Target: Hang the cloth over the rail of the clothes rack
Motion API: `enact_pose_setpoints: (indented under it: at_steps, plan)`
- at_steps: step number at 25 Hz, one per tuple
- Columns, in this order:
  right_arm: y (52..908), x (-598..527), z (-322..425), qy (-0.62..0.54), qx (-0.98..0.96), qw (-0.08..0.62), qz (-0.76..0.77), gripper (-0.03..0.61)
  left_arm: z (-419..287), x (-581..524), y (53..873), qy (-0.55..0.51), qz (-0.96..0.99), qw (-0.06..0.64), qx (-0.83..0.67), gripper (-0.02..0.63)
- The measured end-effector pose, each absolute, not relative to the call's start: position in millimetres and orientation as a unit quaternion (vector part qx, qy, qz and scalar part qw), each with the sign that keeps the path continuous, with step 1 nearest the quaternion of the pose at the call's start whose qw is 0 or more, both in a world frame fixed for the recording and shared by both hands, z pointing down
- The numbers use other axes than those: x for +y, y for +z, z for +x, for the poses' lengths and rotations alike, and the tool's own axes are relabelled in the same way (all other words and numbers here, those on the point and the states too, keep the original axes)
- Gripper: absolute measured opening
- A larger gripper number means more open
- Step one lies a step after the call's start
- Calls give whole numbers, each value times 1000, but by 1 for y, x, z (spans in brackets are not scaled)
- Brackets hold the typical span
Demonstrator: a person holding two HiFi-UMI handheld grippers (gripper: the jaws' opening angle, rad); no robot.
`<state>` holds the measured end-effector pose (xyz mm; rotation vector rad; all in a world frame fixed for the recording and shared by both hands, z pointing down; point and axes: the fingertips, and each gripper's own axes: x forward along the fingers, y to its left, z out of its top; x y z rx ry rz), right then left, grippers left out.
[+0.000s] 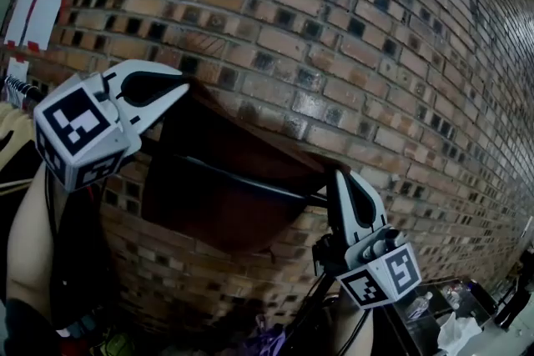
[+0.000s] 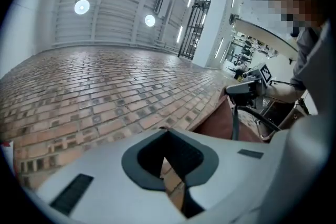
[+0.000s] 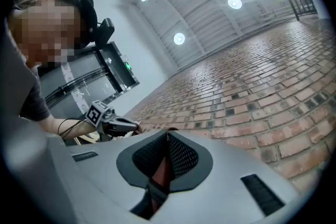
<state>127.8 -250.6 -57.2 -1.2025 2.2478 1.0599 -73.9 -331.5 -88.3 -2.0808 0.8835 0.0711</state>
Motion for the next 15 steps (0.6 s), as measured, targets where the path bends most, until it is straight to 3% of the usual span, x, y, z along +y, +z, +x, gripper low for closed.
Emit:
enact_pose_setpoints:
  at_steps: [6,10,15]
  plan:
    - [-23,-245,113,396,783,167,-450,23,-100,-304,-26,60,-817,437,371,23]
    - [8,-237,104,411,774,190,-442,23,-114,-292,12,146,-825,409,362,23]
    - [54,-246,110,390,764,210,-469,23,-114,-304,60,168,-845,361,356,23]
